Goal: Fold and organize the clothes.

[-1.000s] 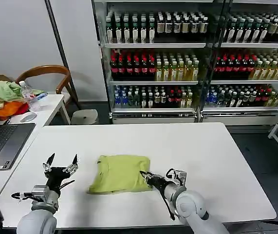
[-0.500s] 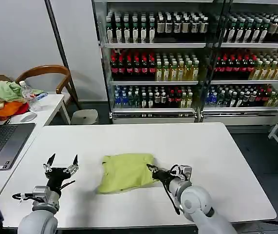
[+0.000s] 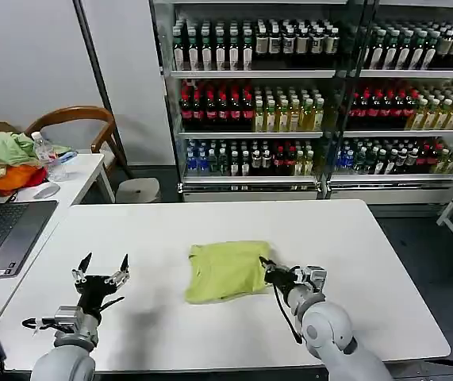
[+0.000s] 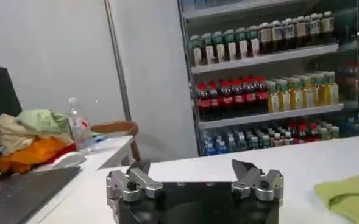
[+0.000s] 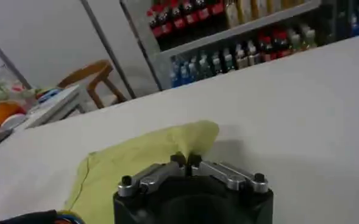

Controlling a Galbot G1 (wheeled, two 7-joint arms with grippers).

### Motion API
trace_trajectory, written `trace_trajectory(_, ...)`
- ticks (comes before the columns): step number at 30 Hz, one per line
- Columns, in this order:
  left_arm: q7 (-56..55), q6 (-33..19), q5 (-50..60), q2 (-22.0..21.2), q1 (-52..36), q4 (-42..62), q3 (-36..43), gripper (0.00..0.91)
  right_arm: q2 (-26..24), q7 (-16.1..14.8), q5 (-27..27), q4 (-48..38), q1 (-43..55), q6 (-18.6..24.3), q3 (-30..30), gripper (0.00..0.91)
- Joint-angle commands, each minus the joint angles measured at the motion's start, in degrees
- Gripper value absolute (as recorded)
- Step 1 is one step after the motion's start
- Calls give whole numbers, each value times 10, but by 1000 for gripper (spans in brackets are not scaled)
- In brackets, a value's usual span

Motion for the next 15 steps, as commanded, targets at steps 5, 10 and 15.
trace_trajectory(5,0,-6,2,0,3,1,0,907,-20,-3,-55,26,-6,17,11,0)
trace_trajectory(10,0,-7,5,-3,5,0,4,907,-25,-3,-55,13,3,3,14,0)
trace_trajectory(15,0,-6,5,-3,5,-1,4,907,-28,-16,-85,5,1,3,14,907)
